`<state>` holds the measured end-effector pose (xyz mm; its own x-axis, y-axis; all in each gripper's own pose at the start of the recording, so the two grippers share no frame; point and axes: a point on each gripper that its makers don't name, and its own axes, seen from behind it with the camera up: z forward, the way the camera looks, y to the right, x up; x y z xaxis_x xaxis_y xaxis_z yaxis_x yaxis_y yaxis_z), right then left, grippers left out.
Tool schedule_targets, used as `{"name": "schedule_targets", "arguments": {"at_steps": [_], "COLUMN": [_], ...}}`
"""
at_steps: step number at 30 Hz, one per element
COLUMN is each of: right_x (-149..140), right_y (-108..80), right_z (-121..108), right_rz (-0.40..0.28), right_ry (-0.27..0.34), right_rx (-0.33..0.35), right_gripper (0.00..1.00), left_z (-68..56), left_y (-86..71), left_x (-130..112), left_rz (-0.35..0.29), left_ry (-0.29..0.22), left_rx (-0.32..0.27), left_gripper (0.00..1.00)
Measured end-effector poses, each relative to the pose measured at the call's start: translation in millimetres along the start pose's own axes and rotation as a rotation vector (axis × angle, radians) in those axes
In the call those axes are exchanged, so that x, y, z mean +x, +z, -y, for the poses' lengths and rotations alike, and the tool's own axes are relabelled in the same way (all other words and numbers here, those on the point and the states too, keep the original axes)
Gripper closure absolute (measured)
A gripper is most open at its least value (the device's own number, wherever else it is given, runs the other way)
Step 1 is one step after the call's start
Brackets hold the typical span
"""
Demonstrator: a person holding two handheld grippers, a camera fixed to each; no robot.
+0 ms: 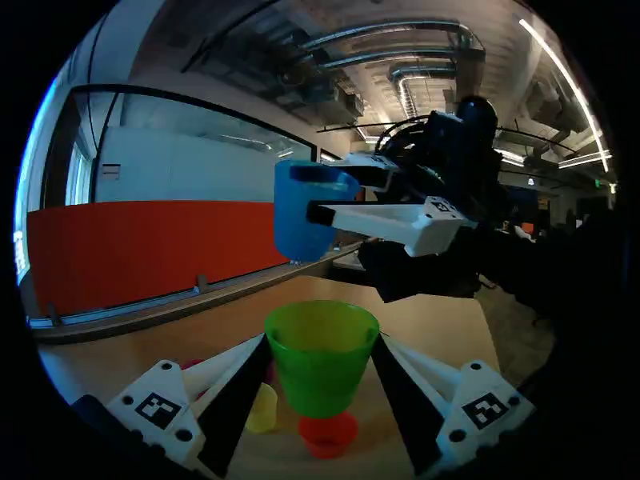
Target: Pour water
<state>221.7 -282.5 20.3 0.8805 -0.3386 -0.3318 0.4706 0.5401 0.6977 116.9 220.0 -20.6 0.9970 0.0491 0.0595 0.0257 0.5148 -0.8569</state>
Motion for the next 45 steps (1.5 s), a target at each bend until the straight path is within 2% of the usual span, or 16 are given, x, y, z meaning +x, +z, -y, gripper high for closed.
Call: {"name": "schedule_targets", "arguments": {"at_steps": [8,11,14,20,27,38,45], "right_x": [-9,-20,-31,-57,-99,-168,-206], "right_y": [-5.7,-7.4,-10.0,-14.6,-20.8,-26.3,-30.9], "right_z": [-10,-13,-15,-17,-4,13,25], "right_rz": [-0.002,0.017,0.033,0.084,0.178,0.329,0.428], "right_ry": [0.364,0.456,0.501,0.524,0.525,0.494,0.451], "right_rx": [0.004,0.013,0.017,0.021,0.063,0.112,0.155], "right_gripper": [0.09,0.09,0.09,0.09,0.09,0.09,0.09], "left_z": [7.3,11.7,16.5,30.3,48.2,73.6,86.9], "left_y": [-2.8,-3.7,-5.1,-6.9,-6.8,-2.7,-4.3], "left_x": [0,0,-3,-14,-37,-89,-117], "left_rz": [0.008,0.013,0.024,0.066,0.136,0.294,0.385], "left_ry": [0.011,0.013,0.016,0.026,0.03,0.054,0.047], "left_rx": [0.023,0.034,0.044,0.067,0.094,0.13,0.141], "left_gripper": [0.14,0.14,0.14,0.14,0.14,0.14,0.14]}}
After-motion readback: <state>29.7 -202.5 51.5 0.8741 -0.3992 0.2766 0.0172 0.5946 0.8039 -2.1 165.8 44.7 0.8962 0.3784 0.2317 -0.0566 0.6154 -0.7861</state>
